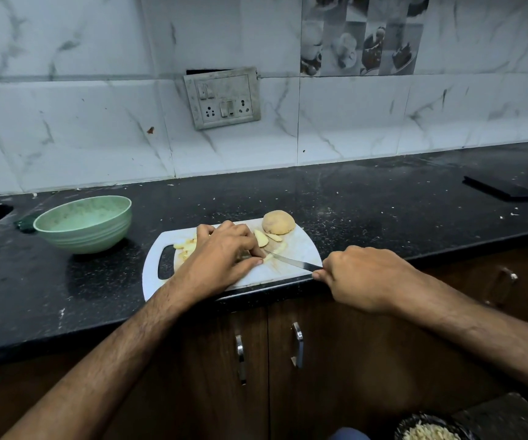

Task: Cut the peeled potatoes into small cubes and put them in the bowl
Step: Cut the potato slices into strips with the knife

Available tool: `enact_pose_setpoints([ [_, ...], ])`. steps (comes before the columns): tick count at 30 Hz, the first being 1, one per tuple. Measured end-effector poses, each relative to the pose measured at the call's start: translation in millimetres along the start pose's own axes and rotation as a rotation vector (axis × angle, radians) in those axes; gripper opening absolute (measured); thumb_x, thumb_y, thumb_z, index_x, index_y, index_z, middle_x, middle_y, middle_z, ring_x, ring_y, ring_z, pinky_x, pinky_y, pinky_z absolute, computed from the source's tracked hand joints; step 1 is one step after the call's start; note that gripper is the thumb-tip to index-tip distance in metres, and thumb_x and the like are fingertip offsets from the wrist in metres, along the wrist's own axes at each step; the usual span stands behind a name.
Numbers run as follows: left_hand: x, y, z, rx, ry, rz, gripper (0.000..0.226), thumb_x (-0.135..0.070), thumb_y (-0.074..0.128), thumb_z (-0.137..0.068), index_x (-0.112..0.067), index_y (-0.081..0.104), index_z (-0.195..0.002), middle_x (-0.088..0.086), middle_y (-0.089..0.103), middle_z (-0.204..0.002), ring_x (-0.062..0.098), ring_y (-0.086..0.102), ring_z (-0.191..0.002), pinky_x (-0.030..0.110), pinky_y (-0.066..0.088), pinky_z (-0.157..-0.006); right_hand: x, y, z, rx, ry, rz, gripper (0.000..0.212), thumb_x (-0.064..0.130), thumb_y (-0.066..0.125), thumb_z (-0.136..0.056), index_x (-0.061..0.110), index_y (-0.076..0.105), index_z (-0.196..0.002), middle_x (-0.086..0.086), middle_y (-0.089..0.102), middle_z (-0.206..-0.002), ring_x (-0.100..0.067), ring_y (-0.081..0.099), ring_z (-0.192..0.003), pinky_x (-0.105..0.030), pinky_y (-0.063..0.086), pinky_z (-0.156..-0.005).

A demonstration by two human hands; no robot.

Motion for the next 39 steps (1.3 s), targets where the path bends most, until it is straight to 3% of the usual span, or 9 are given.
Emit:
enact_pose_setpoints([
  [4,1,-1,1,-0.029,-0.018,-0.009,0.007,-0.04,0.073,-0.089,-0.035,0.074,-0.092,-0.019,0.06,-0.093,0.005,0.048,-0.099,0.035,0.019,-0.083,6,-2,4,-0.121,-0.068,0.175,0.04,0.045,0.028,-0.105,0.02,0.059,-0.107,-0.006,0.064,-0.109,-0.03,0.064,-0.099,-0.036,0.038,-0.07],
  [7,1,-2,2,-0.058,-0.03,-0.005,0.008,-0.042,0.075,-0.087,-0.035,0.072,-0.086,-0.021,0.059,-0.089,0.004,0.048,-0.096,0.034,0.018,-0.083,5,1,9,-0.195,-0.076,0.208,0.039,0.046,0.025,-0.105,0.024,0.057,-0.101,-0.004,0.065,-0.105,-0.03,0.064,-0.096,-0.035,0.035,-0.066],
  [11,2,-2,2,-0.058,-0.031,-0.007,0.009,-0.042,0.075,-0.087,-0.035,0.071,-0.084,-0.022,0.056,-0.087,0.003,0.045,-0.094,0.034,0.017,-0.082,-3,-4,8,-0.153,-0.033,0.093,0.037,0.05,0.023,-0.104,0.027,0.045,-0.085,-0.003,0.065,-0.101,-0.03,0.063,-0.095,-0.037,0.037,-0.068],
  [19,3,-1,2,-0.049,-0.022,0.007,0.01,-0.042,0.076,-0.087,-0.034,0.07,-0.083,-0.021,0.059,-0.088,0.003,0.046,-0.094,0.034,0.018,-0.082,2,3,0,-0.022,-0.01,0.007,0.034,0.05,0.029,-0.103,0.025,0.047,-0.089,-0.004,0.064,-0.109,-0.029,0.062,-0.1,-0.037,0.04,-0.072],
  [23,3,-2,2,-0.064,-0.032,-0.008,0.013,-0.043,0.077,-0.085,-0.035,0.068,-0.081,-0.022,0.058,-0.086,0.003,0.046,-0.094,0.034,0.016,-0.083,8,5,4,-0.132,-0.064,0.121,0.041,0.048,0.025,-0.104,0.022,0.056,-0.1,-0.005,0.064,-0.107,-0.03,0.063,-0.098,-0.037,0.037,-0.069],
  [28,4,-2,4,-0.09,-0.057,-0.058,0.017,-0.048,0.076,-0.083,-0.034,0.067,-0.079,-0.02,0.057,-0.084,0.005,0.047,-0.094,0.035,0.017,-0.084,0,1,8,-0.099,-0.05,0.035,0.041,0.053,0.024,-0.103,0.026,0.047,-0.084,-0.004,0.065,-0.103,-0.03,0.063,-0.097,-0.037,0.039,-0.07],
  [39,1,-3,4,-0.108,0.0,-0.06,0.016,-0.047,0.073,-0.086,-0.036,0.062,-0.091,-0.02,0.056,-0.092,0.005,0.046,-0.096,0.038,0.023,-0.087,0,-2,0,0.009,-0.052,0.025,0.036,0.052,0.029,-0.103,0.025,0.046,-0.084,-0.004,0.065,-0.107,-0.028,0.062,-0.099,-0.037,0.04,-0.072],
])
Point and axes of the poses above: each hand's wrist, its own z-axis away from the middle knuckle, its own y-axis out of the palm, x = y × z, the point moved 3 cm from there along -z, towards the middle knuckle
